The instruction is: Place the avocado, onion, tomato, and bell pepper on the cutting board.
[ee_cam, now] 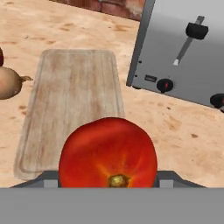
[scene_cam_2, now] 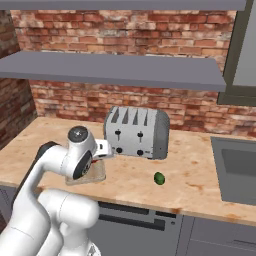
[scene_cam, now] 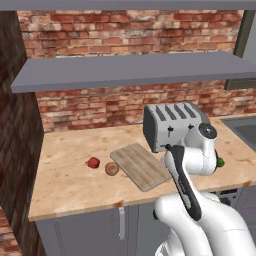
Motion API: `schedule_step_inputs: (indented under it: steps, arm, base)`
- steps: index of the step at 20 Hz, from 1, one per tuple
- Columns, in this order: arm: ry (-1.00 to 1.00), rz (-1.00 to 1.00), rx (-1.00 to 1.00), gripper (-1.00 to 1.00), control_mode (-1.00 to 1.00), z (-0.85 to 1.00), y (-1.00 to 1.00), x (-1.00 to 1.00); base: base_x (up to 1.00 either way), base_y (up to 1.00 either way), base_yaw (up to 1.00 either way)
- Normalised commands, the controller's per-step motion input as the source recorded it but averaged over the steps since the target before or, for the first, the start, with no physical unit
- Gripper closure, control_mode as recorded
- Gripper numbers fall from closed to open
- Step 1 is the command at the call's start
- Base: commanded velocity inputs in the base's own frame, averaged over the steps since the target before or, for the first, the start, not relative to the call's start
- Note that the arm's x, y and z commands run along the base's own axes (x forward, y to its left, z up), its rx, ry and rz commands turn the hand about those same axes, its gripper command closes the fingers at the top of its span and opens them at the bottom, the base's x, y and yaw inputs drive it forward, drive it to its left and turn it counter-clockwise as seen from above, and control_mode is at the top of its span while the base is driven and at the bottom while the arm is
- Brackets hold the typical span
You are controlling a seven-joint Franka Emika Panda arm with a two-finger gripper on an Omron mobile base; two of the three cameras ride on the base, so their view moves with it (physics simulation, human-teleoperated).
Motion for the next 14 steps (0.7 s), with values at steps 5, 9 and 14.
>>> schedule_step_inputs:
  steps: [5,9,14]
  arm:
    - [0.04,0.05,0.00,1.00,-1.00,0.25,0.61,0.06]
    - [0.19,0.01,0.00,1.00,-1.00,0.02,0.43,0.22]
    - [0.25,0.00,-0.01,1.00,-1.00,0.00,0.38,0.49]
  base:
    - [0.00,0.00,0.00]
    - [0.00,0.00,0.00]
    - [0.00,0.00,0.00]
